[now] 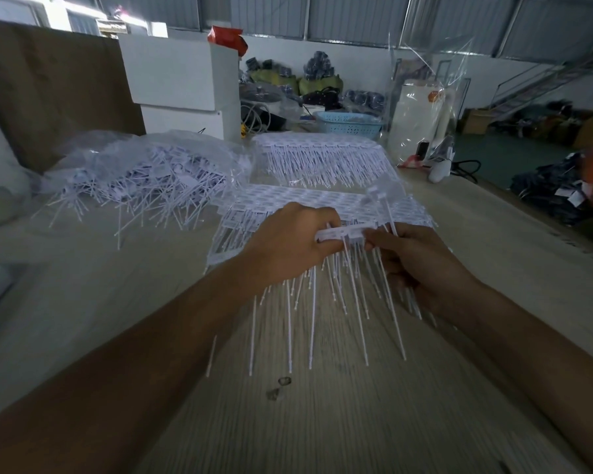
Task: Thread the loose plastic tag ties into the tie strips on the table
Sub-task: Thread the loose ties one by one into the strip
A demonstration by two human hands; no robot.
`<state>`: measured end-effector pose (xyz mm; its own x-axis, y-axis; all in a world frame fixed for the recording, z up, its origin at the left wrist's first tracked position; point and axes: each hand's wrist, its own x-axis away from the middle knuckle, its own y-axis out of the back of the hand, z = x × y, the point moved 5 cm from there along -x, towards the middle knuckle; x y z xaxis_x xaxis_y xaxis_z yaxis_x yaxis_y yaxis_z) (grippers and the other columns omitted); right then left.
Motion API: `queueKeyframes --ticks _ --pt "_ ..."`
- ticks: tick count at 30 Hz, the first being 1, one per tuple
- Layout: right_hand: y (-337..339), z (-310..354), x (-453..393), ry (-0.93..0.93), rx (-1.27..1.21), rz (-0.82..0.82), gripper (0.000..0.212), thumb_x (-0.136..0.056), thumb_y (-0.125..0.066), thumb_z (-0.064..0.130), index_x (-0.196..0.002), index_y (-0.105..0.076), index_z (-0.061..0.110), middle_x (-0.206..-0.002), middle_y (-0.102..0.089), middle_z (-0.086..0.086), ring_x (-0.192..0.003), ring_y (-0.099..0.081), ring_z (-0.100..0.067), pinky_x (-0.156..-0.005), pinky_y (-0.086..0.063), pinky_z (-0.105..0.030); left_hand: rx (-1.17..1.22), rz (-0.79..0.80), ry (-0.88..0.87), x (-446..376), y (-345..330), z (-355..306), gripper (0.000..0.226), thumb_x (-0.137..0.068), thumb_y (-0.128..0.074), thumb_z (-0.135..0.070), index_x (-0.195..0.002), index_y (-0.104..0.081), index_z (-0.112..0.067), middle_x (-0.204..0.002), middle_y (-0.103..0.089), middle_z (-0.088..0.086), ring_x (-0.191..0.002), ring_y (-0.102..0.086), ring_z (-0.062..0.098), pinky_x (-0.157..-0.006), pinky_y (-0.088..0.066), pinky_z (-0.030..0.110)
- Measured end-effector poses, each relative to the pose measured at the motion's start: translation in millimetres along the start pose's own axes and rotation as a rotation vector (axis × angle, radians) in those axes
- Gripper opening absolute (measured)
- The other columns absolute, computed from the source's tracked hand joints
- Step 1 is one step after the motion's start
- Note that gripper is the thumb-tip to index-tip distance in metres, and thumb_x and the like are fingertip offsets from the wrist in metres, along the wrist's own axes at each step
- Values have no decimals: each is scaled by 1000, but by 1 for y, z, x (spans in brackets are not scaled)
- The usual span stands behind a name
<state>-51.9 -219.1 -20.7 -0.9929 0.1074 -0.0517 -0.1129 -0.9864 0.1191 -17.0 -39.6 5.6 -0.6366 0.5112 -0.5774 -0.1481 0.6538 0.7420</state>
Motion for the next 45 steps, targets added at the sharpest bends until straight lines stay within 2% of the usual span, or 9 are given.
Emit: queueKeyframes --ticks 11,15,19,22,26,35,40,42,45 --pt "1 7 1 135 39 3 28 -96 -65 17 -70 -64 9 -46 -33 8 -39 -28 -6 -38 -25 -18 132 84 18 -1 -7 2 16 -97 -62 -21 -100 -75 -11 -84 -74 3 -74 -69 21 -71 -55 46" --pt "0 14 5 199 50 28 28 -97 -62 16 -71 -60 8 -47 -33 6 -40 -26 -7 -40 -24 -18 270 85 43 0 -5 -1 22 -97 -62 -14 -79 -71 -22 -77 -72 2 -69 -68 26 -71 -54 48" --pt "1 21 9 284 93 26 26 -98 -62 19 -75 -60 7 -48 -31 2 -43 -24 -12 -42 -23 -20 449 82 136 -1 -3 5 20 -98 -60 -14 -89 -75 -5 -75 -74 3 -65 -63 40 -55 -51 43" --pt "1 18 8 255 84 29 27 -100 -59 23 -78 -61 7 -47 -31 4 -42 -23 -11 -42 -23 -21 443 39 104 -1 0 4 12 -95 -66 -12 -101 -74 -7 -75 -74 6 -66 -69 23 -61 -54 36" --pt "-2 11 7 174 63 55 29 -100 -58 28 -81 -65 9 -49 -31 5 -42 -23 -10 -42 -22 -22 417 39 80 -1 -3 1 21 -95 -66 -14 -113 -67 -25 -75 -75 0 -72 -71 17 -80 -56 47" --pt "-8 9 9 46 -17 150 32 -98 -60 34 -73 -61 13 -55 -29 4 -44 -25 -8 -39 -22 -20 390 -137 70 -3 8 9 20 -93 -70 -14 -110 -68 -24 -71 -72 -7 -69 -69 3 -75 -51 17" --pt "-14 11 11 39 -117 222 39 -105 -48 31 -68 -45 19 -60 -35 3 -47 -28 -11 -42 -25 -23 398 -100 110 -2 6 9 13 -96 -64 -14 -93 -73 -24 -86 -76 -2 -72 -69 5 -73 -51 21" --pt "-17 9 13 13 -115 259 40 -106 -43 30 -67 -40 20 -59 -31 4 -48 -23 -11 -41 -24 -21 355 -96 99 -3 6 8 32 -98 -60 -12 -77 -69 -35 -99 -76 4 -72 -67 3 -71 -50 21" --pt "-20 6 14 -22 -139 307 43 -107 -41 29 -65 -38 20 -59 -29 4 -47 -21 -11 -40 -24 -19 361 -94 112 -3 4 11 26 -100 -56 -9 -86 -73 -23 -83 -72 -5 -66 -64 4 -67 -49 26"
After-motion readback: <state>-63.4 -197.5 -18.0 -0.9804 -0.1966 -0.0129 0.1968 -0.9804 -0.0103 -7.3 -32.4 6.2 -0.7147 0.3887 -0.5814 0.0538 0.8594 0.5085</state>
